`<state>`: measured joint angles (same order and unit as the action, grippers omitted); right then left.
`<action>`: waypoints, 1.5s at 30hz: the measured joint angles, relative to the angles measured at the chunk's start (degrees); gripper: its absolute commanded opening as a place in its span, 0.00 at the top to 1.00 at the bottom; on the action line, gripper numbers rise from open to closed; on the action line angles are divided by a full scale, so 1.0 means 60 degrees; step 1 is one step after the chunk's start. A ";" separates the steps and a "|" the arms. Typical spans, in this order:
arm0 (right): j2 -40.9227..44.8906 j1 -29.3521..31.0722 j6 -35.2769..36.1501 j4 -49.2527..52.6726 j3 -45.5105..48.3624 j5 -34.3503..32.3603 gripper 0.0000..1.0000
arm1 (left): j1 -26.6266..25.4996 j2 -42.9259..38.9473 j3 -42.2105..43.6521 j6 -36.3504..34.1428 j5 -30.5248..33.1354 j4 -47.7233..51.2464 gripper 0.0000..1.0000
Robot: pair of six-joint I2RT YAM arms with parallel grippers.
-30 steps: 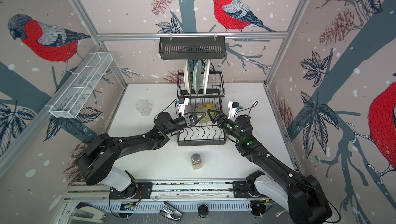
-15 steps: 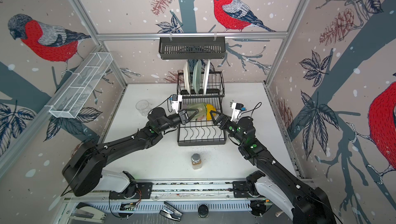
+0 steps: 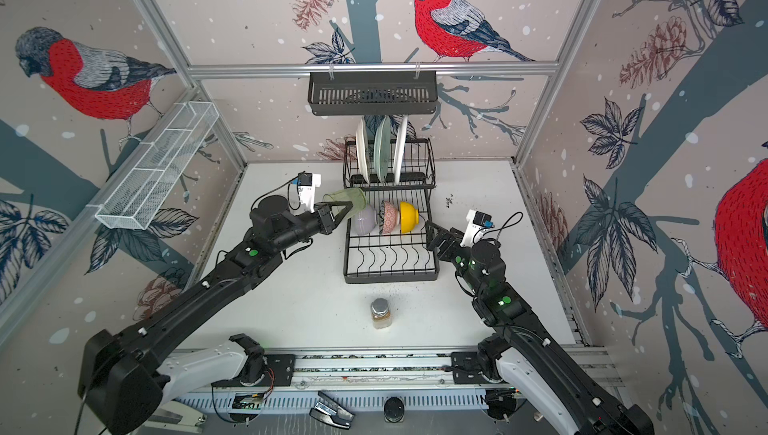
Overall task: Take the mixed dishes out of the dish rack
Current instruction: 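Open the right gripper and withdraw it while the left gripper holds the glass, then lower the green glass onto the table beside the clear glass with the left gripper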
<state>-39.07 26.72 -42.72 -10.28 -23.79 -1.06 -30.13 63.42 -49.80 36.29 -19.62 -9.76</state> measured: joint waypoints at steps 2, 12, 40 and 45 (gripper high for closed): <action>0.0000 -0.0033 0.0142 0.0164 0.0000 -0.0076 0.01 | 0.0073 -0.0175 -0.0182 -0.0302 0.0550 0.0572 1.00; 0.0004 -0.0138 0.0535 0.0441 -0.0004 -0.0208 0.01 | 0.0772 -0.0106 -0.0430 -0.1035 0.2328 0.2313 1.00; 0.0375 -0.1089 0.1177 0.1716 0.0306 -0.0069 0.00 | 0.1800 0.5741 -0.3453 -0.1880 0.5053 0.4105 1.00; 0.0106 -0.1096 0.1188 0.1800 0.0284 0.0044 0.00 | 0.1807 0.6994 -0.4554 -0.2098 0.5202 0.4779 1.00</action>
<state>-38.44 20.14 -35.59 0.51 -22.09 -0.80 -19.29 105.38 -77.12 23.70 11.60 18.92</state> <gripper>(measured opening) 0.994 0.089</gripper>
